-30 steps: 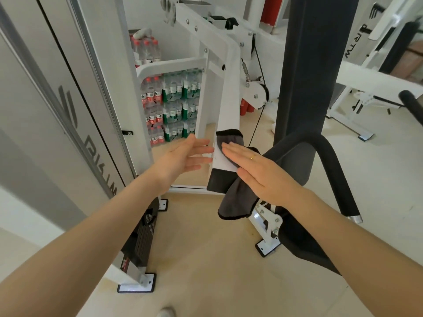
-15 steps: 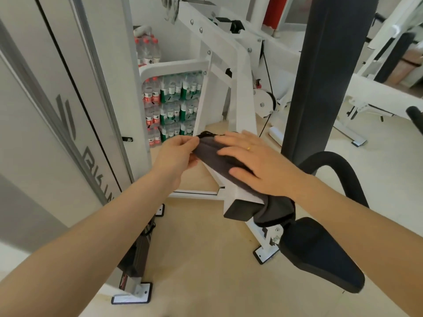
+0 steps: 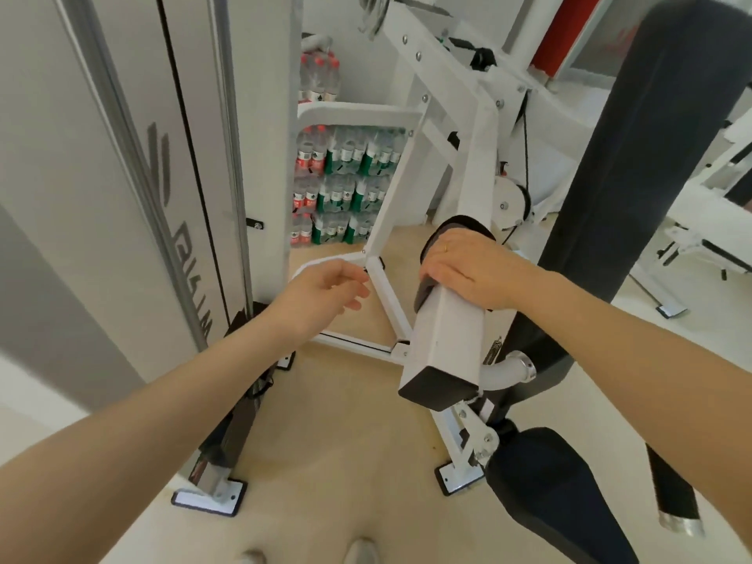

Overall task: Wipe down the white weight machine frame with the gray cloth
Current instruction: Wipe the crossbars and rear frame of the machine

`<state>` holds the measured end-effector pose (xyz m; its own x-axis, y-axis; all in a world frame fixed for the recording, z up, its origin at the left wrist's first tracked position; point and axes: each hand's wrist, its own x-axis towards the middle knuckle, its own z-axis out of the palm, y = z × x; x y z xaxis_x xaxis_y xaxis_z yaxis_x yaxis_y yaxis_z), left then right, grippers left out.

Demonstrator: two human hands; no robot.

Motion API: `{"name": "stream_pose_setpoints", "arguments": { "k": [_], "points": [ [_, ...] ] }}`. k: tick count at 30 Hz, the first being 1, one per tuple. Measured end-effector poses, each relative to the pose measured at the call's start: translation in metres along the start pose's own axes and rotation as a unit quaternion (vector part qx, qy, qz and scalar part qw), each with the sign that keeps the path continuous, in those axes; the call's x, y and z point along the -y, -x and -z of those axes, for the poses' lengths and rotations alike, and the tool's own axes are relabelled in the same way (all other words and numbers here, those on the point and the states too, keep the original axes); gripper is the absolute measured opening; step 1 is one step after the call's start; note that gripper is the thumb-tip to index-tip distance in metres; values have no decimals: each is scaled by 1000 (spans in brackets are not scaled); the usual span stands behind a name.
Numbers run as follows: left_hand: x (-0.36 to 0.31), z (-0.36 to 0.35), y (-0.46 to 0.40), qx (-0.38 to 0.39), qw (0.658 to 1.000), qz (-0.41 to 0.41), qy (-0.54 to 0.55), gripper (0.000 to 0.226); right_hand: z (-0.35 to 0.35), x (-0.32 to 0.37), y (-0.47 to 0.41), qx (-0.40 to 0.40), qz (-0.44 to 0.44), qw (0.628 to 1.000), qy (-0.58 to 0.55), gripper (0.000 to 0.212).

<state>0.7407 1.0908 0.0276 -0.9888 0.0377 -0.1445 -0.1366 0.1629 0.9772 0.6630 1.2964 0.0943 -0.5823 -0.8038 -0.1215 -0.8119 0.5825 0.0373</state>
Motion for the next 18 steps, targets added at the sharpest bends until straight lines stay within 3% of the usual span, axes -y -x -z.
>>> {"name": "stream_pose_setpoints", "arguments": {
  "k": [2,6,11,18],
  "points": [
    [-6,-10,7,-21,999,-38,-4,16,-1,-1,3,-21,6,999,-29,48],
    [-12,-33,12,-72,994,-76,-17,19,-16,27,39,-58,133,989,-41,47],
    [-16,-52,10,-120,986,-98,-55,23,-12,10,32,-13,216,968,-129,36],
    [-32,-72,6,-125,984,-87,-94,20,-12,-80,-12,-116,62,985,-111,30]
  ]
}}
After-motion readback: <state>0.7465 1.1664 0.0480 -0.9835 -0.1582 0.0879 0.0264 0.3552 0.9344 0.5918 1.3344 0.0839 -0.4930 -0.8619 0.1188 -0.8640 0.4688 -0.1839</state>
